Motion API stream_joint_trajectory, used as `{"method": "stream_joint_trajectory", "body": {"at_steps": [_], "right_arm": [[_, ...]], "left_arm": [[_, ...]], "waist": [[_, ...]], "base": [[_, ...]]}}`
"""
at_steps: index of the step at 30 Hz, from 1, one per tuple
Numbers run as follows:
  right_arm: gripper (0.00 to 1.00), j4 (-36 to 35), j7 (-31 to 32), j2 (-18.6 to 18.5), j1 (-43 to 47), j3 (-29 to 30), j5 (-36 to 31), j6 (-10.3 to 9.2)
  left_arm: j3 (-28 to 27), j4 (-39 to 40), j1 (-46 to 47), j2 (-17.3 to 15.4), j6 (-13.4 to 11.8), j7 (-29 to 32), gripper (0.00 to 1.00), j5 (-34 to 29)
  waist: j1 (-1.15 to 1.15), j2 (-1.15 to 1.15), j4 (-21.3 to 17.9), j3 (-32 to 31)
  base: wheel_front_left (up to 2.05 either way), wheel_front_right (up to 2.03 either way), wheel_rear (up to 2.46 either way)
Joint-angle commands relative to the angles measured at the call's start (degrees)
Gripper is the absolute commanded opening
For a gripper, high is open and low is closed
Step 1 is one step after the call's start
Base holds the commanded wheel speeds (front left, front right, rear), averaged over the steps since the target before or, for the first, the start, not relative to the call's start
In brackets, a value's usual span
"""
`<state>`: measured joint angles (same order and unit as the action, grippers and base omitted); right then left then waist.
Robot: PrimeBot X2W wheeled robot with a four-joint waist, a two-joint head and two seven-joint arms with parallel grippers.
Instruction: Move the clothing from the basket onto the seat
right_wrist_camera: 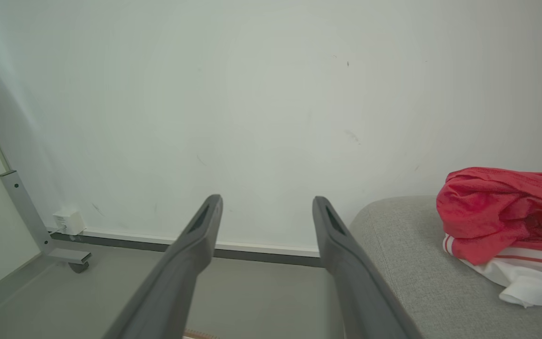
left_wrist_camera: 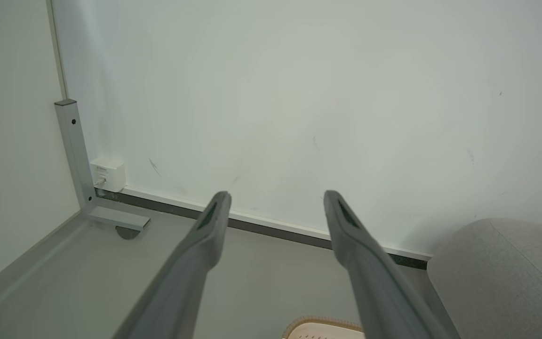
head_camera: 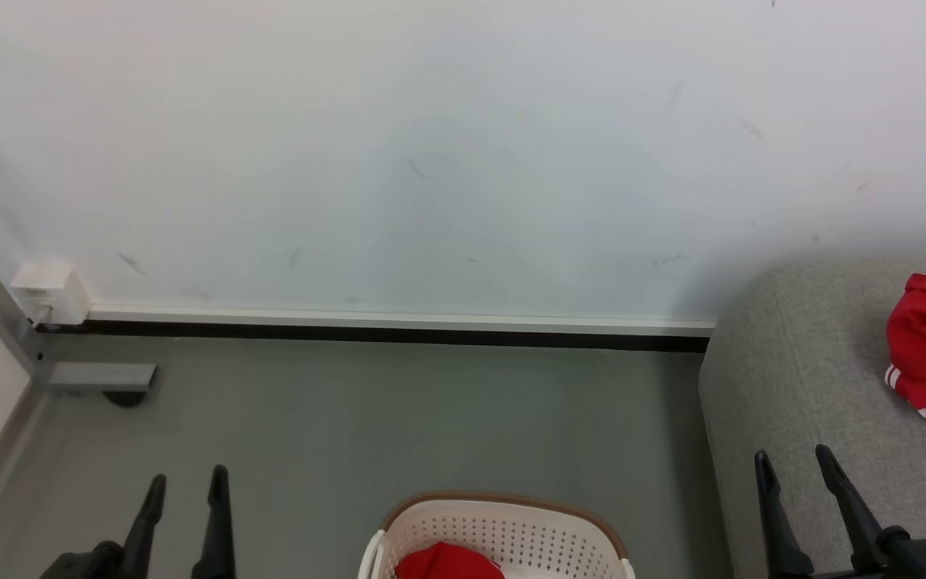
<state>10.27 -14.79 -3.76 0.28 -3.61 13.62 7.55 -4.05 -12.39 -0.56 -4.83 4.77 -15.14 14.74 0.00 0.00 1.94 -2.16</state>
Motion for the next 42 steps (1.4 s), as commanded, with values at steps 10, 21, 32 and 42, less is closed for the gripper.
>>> {"method": "stream_joint_trajectory", "body": {"at_steps": [10,21,32,42], "right_arm": [[1.0,0.1,-0.4,-0.5,-1.4,-0.2,0.4,-0.13],[1.0,0.2,-0.3,-0.9,-3.8,0.3,-0.2,-0.13],[1.0,-1.8,-0.3,-1.3,-8.9,0.4,-0.8,-0.13],[1.0,-4.2,-0.3,-2.6,-15.4,-0.9,-2.4,-0.13]], "left_arm": [[-1.9,-0.6,0.4,1.0,1.3,0.0,1.0,-2.1],[-0.5,-2.0,2.2,1.5,2.2,0.0,1.0,-2.5],[2.1,-3.9,7.7,1.6,2.7,0.0,1.0,-2.1],[6.6,-10.8,16.1,0.6,2.7,0.0,1.0,-2.0]], "waist": [[0.0,0.0,-1.0,0.3],[0.0,0.0,-3.2,2.0],[0.0,0.0,-6.4,8.9],[0.0,0.0,-8.6,17.8]], "base": [[0.0,0.0,0.0],[0.0,0.0,0.0],[0.0,0.0,0.0],[0.0,0.0,0.0]]}}
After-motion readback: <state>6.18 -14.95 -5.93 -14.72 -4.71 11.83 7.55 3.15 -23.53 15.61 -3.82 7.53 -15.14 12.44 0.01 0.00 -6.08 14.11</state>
